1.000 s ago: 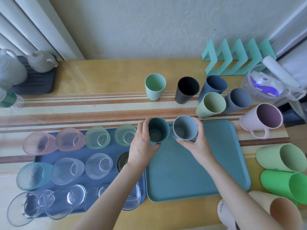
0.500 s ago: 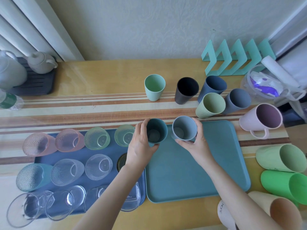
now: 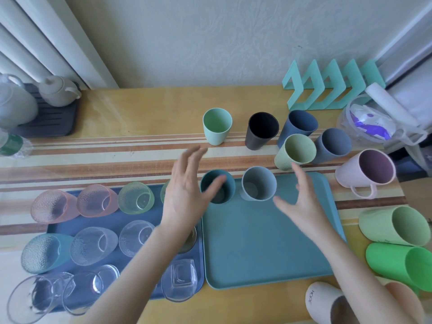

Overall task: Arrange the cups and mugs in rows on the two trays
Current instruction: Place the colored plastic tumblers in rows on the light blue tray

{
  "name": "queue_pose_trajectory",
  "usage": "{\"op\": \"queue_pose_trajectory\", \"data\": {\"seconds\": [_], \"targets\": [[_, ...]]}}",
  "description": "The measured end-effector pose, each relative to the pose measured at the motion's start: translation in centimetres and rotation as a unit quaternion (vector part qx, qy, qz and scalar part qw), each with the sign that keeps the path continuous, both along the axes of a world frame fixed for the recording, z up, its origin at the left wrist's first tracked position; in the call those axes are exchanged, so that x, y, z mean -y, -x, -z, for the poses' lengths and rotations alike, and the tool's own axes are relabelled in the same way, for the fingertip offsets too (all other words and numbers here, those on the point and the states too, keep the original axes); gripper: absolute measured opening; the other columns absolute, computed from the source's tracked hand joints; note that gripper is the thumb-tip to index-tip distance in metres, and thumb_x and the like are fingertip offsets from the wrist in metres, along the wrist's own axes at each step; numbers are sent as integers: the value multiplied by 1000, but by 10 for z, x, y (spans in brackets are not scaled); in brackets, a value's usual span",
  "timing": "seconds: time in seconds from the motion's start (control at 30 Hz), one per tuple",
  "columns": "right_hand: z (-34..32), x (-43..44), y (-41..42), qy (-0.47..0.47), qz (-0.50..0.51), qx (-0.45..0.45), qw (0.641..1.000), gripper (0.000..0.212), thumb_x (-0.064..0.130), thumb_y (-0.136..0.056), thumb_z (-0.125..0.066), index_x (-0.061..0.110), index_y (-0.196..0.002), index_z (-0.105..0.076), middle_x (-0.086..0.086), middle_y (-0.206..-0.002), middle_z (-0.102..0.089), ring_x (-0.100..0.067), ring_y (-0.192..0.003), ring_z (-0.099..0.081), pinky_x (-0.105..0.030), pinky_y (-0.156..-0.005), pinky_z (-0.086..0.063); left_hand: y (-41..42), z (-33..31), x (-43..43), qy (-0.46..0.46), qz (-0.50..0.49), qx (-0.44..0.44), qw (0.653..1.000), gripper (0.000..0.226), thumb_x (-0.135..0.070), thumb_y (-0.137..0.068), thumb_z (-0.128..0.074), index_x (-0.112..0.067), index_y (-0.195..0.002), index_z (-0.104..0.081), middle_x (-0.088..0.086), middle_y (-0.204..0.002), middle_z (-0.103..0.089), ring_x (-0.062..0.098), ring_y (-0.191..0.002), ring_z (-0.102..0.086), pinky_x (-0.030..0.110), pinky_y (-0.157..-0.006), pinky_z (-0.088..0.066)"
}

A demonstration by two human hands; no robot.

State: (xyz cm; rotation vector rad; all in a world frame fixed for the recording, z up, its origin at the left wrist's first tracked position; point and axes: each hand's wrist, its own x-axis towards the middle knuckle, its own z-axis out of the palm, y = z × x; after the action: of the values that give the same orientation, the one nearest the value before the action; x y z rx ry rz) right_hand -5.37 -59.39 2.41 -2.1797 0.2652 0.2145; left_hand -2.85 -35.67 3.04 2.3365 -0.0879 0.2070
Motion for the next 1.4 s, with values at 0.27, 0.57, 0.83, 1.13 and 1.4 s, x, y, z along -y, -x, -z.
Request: {"op": "queue_pose_trajectory", "data": {"seconds": [0.27, 0.57, 0.83, 1.13, 1.4], "targets": [[-10, -5, -123, 225, -42, 0, 973, 96, 51, -73, -70, 14, -145, -18, -12, -152, -22, -26, -143, -2, -45, -113, -7, -116, 22, 6, -27, 38, -147, 988, 95, -29, -72, -76, -12, -145, -18, 11, -147, -23, 27, -135, -29, 38, -109, -29], [30, -14, -169, 353, -90, -2, 931, 95, 56, -72, -66, 7, -142, -22, -14, -147, -32, -32, -141, -10, -47, -114, -1, -152, 47, 25, -13, 35, -235, 971, 108, -30, -69, -79, -13, -147, -7, 14, -146, -27, 30, -133, -31, 42, -106, -31], [11, -8, -159, 257, -14, 110, 960, 82, 43, -68, -74, 14, -134, -36, -9, -133, -44, -29, -129, -28, -40, -111, -12, -148, 21, 22, 62, -32, -142, 987, 85, -27, -68, -78, -13, -137, -31, 9, -134, -40, 21, -121, -40, 20, -87, -30], [-70, 34, -23, 40, 43, 182, 981, 85, 15, -65, -81, 22, -136, -35, 8, -131, -39, -5, -126, -37, -30, -109, -32, -6, -68, -18, 139, -40, -72, 987, 82, -33, -59, -82, -26, -129, -40, -11, -125, -47, 12, -118, -49, 28, -89, -51], [-24, 24, 91, 34, 50, 106, 993, 89, 16, -58, -85, 31, -132, -37, 13, -124, -45, 0, -119, -44, -27, -97, -40, 120, -23, -8, 133, -3, -97, 986, 81, -38, -51, -75, -33, -125, -42, -19, -120, -47, 3, -111, -50, 20, -69, -55]]}}
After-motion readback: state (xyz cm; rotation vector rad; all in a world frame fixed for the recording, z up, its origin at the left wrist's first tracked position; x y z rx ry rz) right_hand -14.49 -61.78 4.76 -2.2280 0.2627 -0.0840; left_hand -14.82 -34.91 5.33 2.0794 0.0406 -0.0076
